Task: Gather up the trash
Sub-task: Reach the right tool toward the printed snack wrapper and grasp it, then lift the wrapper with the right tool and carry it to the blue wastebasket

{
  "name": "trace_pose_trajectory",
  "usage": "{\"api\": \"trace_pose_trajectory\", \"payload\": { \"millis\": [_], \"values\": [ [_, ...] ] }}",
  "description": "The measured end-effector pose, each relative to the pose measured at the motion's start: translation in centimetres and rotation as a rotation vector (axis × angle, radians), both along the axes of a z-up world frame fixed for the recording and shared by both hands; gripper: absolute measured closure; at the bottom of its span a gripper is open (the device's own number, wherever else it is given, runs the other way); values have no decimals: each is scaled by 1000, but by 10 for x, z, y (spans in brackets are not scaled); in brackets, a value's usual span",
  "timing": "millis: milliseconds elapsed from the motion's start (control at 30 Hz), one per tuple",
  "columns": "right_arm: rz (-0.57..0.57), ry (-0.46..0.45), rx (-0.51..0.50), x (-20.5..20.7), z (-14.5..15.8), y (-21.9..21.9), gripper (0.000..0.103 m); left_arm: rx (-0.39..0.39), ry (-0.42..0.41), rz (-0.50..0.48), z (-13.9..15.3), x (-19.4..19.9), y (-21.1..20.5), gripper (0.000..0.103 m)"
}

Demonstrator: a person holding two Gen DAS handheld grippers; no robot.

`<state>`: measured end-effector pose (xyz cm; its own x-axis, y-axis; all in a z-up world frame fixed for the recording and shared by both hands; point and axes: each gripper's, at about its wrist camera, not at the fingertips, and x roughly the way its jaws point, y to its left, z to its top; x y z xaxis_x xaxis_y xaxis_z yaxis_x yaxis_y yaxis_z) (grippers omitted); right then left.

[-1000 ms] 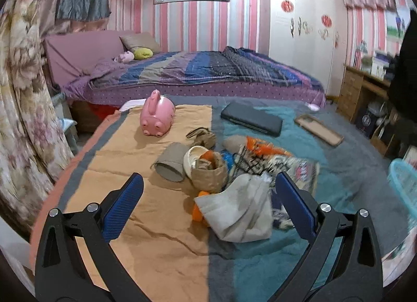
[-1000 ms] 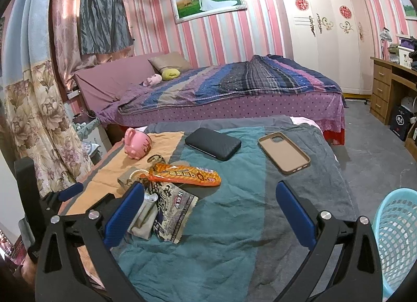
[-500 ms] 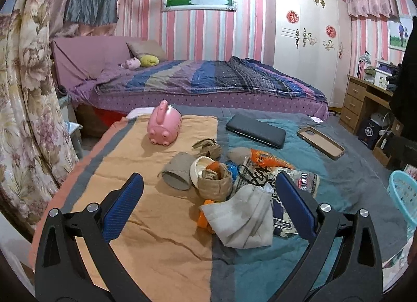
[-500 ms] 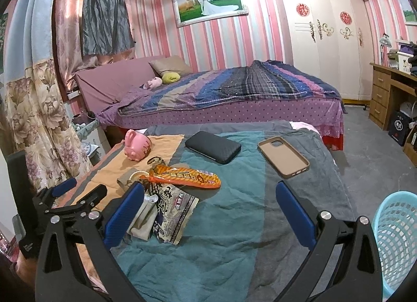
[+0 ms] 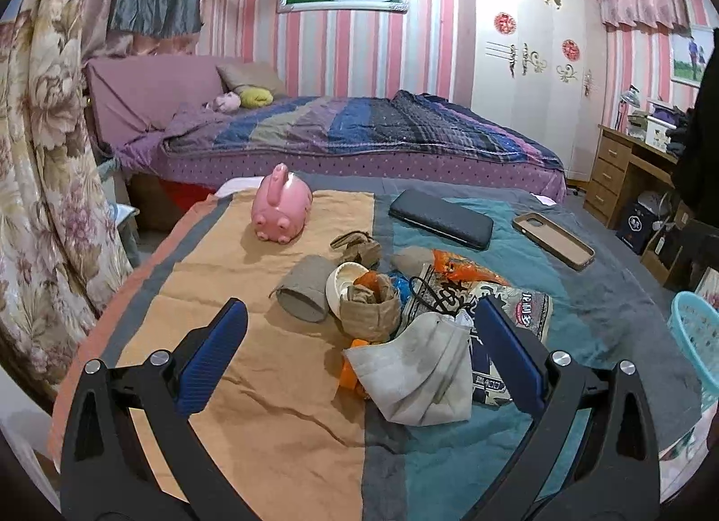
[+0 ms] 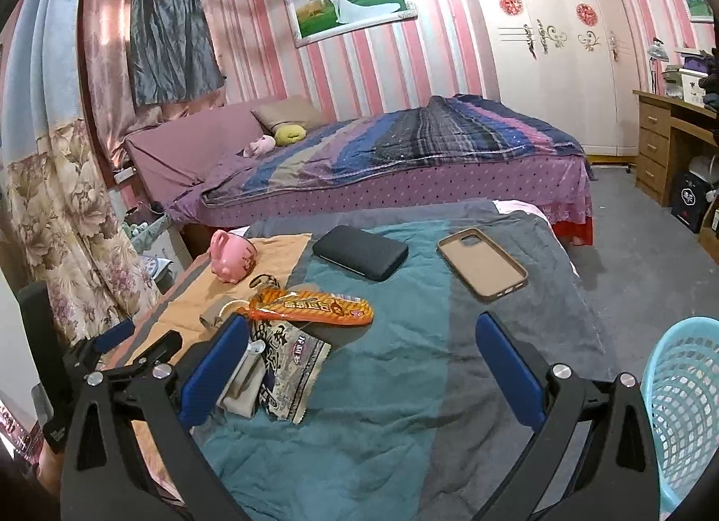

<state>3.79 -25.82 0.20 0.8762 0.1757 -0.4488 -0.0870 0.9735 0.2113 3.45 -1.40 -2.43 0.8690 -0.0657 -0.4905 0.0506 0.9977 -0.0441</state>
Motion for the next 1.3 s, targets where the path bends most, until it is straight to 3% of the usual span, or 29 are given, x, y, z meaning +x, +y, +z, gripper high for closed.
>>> {"api": "trace_pose_trajectory", "payload": {
  "millis": [367,633,767,900,933,967,1033,1200,1300],
  "values": [
    [-9,21,-27,5,-5,4,4,1,69,-54,-22,8,-6,5],
    [-6,37,-46,9,-8,3,4,67,159,-65,-47,29,-32,7],
    [0,51,-45,13,-10,2,4,111,202,-63,-58,42,-42,22],
    [13,61,-57,15,-13,6,4,159,194,-83,-57,45,-48,52],
    [17,65,-66,15,-15,8,4,158,191,-91,-53,43,-47,63],
    [18,68,-72,15,-16,9,4,139,182,-98,-47,40,-44,81],
    [32,77,-86,16,-20,14,4,101,164,-105,-37,35,-36,98],
    [93,127,-88,26,-38,29,5,44,76,-53,-13,19,-9,103],
    [117,158,-104,37,-52,42,7,50,51,-22,-6,17,2,103]
  ]
}}
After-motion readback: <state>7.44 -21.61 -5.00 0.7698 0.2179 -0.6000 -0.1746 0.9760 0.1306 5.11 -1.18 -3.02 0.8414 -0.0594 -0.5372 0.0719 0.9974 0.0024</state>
